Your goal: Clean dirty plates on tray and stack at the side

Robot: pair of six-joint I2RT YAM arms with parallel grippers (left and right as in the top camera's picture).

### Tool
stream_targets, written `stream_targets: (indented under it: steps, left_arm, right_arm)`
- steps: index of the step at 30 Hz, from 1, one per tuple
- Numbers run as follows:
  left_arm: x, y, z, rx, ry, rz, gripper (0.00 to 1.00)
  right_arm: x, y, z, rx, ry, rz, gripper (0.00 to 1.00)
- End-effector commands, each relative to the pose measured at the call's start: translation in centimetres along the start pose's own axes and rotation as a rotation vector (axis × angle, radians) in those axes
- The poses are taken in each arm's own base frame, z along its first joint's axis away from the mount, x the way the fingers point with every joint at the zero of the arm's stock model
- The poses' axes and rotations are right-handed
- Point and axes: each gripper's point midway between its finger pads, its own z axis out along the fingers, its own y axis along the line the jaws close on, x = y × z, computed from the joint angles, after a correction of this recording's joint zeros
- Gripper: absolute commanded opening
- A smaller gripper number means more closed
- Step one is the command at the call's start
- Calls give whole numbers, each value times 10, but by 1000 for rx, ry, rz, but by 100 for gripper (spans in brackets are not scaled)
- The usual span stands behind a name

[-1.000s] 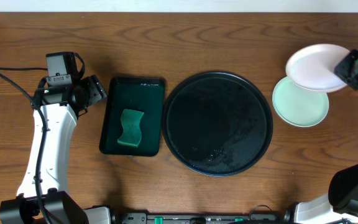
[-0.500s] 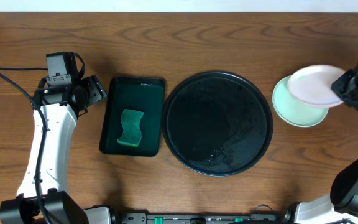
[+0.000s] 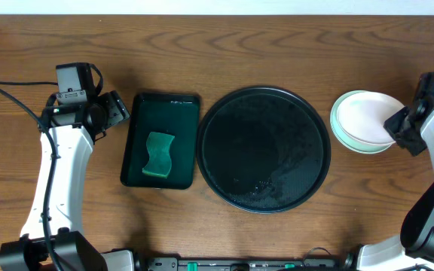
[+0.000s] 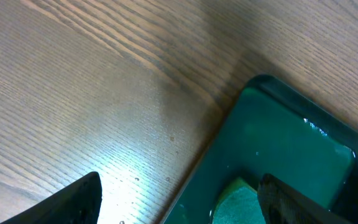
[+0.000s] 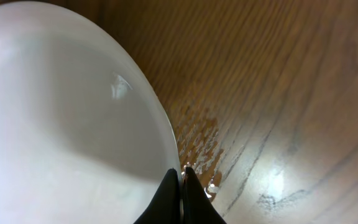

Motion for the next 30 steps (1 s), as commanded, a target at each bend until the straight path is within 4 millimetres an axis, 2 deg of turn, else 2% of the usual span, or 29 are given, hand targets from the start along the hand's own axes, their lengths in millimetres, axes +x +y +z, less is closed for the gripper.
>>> stream_targets:
  steps: [1, 5, 6, 7, 13, 15, 21, 26, 30]
  left_arm:
    - [-7, 1, -4, -4, -21, -14, 80]
    - [-7, 1, -5, -4, -21, -14, 80]
    - [-7, 1, -4, -4, -21, -14, 80]
    - [-7, 1, -5, -4, -21, -14, 80]
    - [-7, 1, -4, -4, -21, -14, 80]
    - [-7, 1, -4, -4, -21, -14, 80]
    - [-7, 1, -4, -4, -21, -14, 80]
    - [-7, 1, -4, -4, -21, -14, 80]
    - [-7, 1, -4, -4, -21, -14, 80]
  right_arm:
    - [10, -5, 9, 3, 17, 57, 1]
    - [18, -1, 15, -28, 35, 58, 1]
    - [19, 0, 16, -35, 41, 58, 3]
    - [20, 0, 16, -38, 44, 58, 9]
    - [25, 6, 15, -72, 68, 2, 75]
    - [28, 11, 15, -97, 83, -46, 85]
    - [36, 27, 11, -194, 119, -166, 82]
    - [44, 51, 1, -275, 118, -319, 84]
    - [59, 77, -12, -311, 101, -486, 84]
